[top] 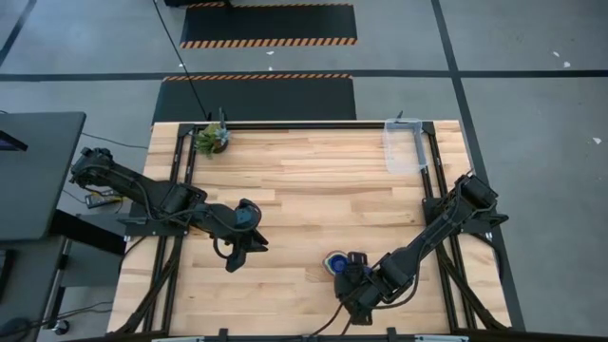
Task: Nest measuring cups in basket
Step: Put the stacked measuring cups into the bin
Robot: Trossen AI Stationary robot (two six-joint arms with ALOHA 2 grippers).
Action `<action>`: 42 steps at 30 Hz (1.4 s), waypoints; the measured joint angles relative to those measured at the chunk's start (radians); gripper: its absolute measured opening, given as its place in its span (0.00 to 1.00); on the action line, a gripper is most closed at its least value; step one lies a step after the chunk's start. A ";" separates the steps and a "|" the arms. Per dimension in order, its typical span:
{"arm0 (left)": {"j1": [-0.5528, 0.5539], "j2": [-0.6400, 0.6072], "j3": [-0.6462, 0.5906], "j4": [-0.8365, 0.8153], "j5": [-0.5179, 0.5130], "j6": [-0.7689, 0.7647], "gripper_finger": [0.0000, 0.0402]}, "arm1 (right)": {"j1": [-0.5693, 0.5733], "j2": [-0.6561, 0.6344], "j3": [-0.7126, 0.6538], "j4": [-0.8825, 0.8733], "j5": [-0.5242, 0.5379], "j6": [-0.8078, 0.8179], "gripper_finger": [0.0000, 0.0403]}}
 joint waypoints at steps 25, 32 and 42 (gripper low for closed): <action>0.000 0.000 0.000 0.000 0.000 0.000 0.22 | -0.026 0.006 -0.001 -0.088 0.113 -0.294 0.82; 0.000 0.000 0.000 0.000 0.000 0.000 0.22 | -0.019 0.049 -0.006 -0.120 0.109 -0.369 0.82; 0.000 -0.001 0.000 0.041 0.000 0.000 0.22 | -0.019 0.067 -0.022 -0.141 0.112 -0.419 0.82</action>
